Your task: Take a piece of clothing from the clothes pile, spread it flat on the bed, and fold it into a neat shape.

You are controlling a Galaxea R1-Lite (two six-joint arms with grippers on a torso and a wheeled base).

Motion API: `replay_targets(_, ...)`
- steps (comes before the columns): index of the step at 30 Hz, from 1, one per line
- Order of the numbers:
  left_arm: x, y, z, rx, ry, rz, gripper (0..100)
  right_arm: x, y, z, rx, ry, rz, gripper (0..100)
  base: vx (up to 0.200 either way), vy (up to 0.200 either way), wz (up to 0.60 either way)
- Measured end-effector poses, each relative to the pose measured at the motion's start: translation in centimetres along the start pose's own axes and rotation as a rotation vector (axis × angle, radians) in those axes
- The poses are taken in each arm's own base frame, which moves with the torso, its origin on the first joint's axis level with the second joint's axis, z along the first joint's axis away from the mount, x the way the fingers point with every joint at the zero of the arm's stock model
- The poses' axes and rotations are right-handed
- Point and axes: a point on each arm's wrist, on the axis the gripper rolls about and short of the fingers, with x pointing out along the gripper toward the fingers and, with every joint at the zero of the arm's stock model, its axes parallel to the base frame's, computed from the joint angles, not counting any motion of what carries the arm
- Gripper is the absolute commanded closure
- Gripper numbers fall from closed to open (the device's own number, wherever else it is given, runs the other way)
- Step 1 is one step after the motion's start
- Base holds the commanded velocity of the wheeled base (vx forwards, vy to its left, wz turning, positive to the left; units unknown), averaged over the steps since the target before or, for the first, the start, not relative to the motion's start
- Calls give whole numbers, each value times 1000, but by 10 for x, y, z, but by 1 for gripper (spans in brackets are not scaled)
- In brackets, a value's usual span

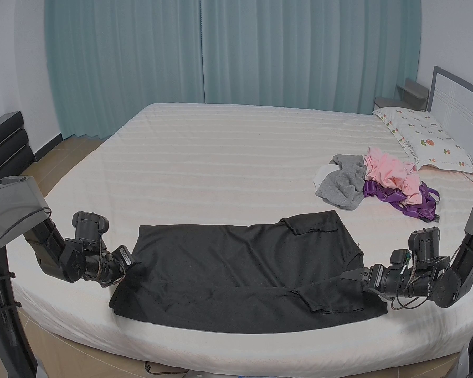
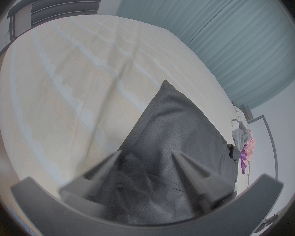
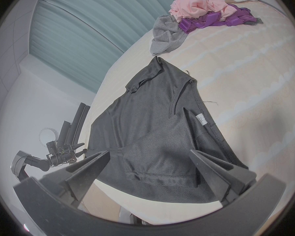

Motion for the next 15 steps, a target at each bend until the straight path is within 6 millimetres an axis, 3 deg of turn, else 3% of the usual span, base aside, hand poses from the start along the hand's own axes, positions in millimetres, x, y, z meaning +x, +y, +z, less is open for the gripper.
replay_targets(15,-31,5,-6,-12,-18,10,100,6,-1,18,-81,-98,25,0,0,0,0)
